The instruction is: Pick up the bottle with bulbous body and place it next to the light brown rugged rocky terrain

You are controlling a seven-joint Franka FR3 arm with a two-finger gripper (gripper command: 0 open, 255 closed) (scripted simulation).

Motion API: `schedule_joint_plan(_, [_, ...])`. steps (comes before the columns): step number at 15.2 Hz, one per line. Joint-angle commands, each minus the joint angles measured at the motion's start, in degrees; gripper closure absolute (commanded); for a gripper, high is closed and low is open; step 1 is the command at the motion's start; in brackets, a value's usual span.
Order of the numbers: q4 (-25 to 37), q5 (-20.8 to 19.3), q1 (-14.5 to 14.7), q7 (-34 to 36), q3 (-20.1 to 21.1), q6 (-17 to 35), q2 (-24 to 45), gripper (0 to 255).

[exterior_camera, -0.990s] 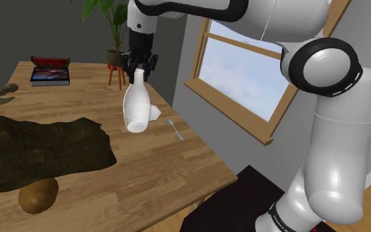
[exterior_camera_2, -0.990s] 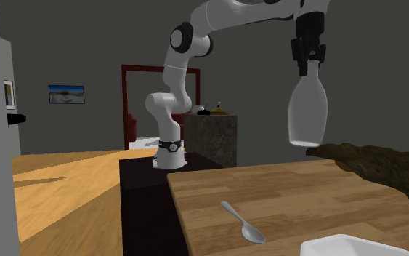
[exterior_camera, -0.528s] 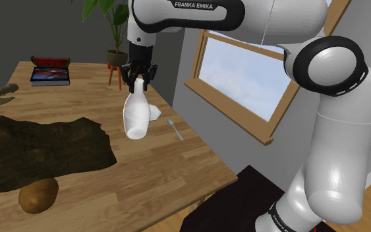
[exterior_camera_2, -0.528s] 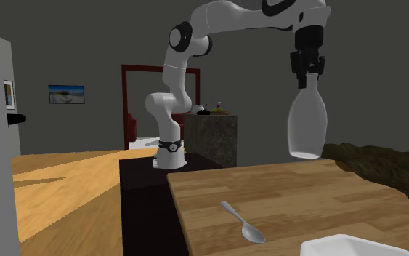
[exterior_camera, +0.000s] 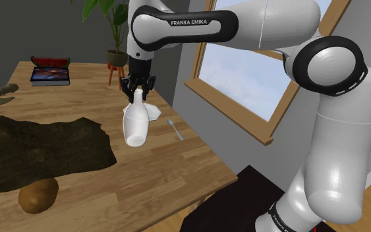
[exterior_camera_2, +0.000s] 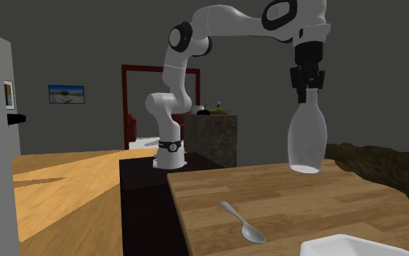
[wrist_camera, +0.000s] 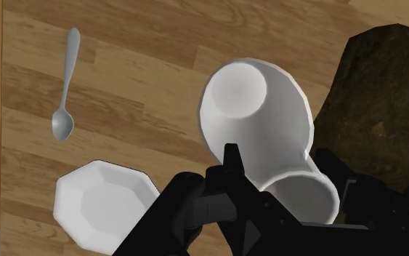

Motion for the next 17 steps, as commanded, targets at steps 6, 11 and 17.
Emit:
schedule_joint_plan(6, [-4.9,-0.2,-0.1,0.2,-0.1,5.3,0.3,255])
schedule_joint_plan(11, [-7.7,-0.4,-0.1,0.4,-0.2,8.6,1.0,255])
schedule_joint_plan(17, [-7.6,-0.4,-0.1,0.4,-0.2,8.6,1.0,255])
